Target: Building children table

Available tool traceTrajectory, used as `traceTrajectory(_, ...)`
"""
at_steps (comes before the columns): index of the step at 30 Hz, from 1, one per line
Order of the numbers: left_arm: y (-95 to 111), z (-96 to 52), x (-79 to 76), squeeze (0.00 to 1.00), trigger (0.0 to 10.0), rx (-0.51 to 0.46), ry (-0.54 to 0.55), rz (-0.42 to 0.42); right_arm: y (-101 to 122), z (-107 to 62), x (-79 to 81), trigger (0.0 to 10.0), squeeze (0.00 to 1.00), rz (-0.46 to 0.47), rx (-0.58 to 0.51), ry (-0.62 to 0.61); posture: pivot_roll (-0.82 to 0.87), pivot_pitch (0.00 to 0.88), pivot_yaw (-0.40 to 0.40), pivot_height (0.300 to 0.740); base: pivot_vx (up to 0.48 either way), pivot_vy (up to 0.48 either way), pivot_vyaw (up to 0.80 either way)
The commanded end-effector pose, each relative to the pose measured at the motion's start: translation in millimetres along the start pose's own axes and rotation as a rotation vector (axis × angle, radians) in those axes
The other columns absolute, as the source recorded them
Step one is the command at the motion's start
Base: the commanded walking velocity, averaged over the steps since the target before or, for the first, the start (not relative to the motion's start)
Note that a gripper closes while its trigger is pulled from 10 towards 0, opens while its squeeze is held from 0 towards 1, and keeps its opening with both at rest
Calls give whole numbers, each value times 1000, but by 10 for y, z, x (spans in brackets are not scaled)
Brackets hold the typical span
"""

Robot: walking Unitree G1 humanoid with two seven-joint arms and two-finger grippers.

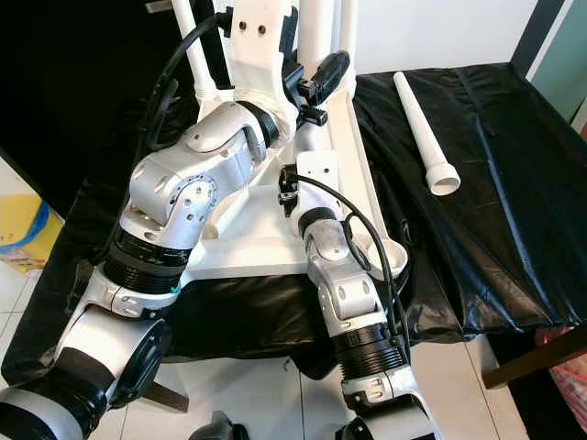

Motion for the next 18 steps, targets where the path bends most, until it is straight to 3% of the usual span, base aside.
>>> traceTrajectory(1,75,-7,-89,1000,10000,-29,-53,-4,-3,14,60,10000,0,-2,1,12,-37,105,68,740,0,0,0)
traceTrajectory(9,88,-27,-86,1000,10000,-45,-59,-28,16,27,15,10000,0,11,-4,-11,-37,104,64,740,0,0,0)
traceTrajectory(13,95,-39,-80,1000,10000,-46,-60,2,47,28,-22,10000,0,16,-18,-31,-38,103,64,740,0,0,0)
traceTrajectory(14,97,-51,-71,949,10000,-48,-54,18,68,27,-56,10000,0,19,-28,-48,-39,102,63,740,0,0,0)
traceTrajectory(15,94,-64,-53,0,10000,-49,-44,27,90,26,-103,10000,0,25,-39,-70,-40,102,62,740,0,0,0)
traceTrajectory(18,92,-94,-26,0,10000,-58,-31,36,117,21,-195,10000,0,32,-52,-108,-40,102,60,740,0,0,0)
Point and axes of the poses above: a point about 5 cm out from each wrist's last joint towards the gripper, its own z axis pointing out of the wrist towards the gripper, its own y axis along the axis of the wrist's last joint, x = y × z, the point moved 4 cm from there along z, pointing out of the wrist towards the gripper, and after that the axes turned 4 degrees about z, right-handed, at the moved point
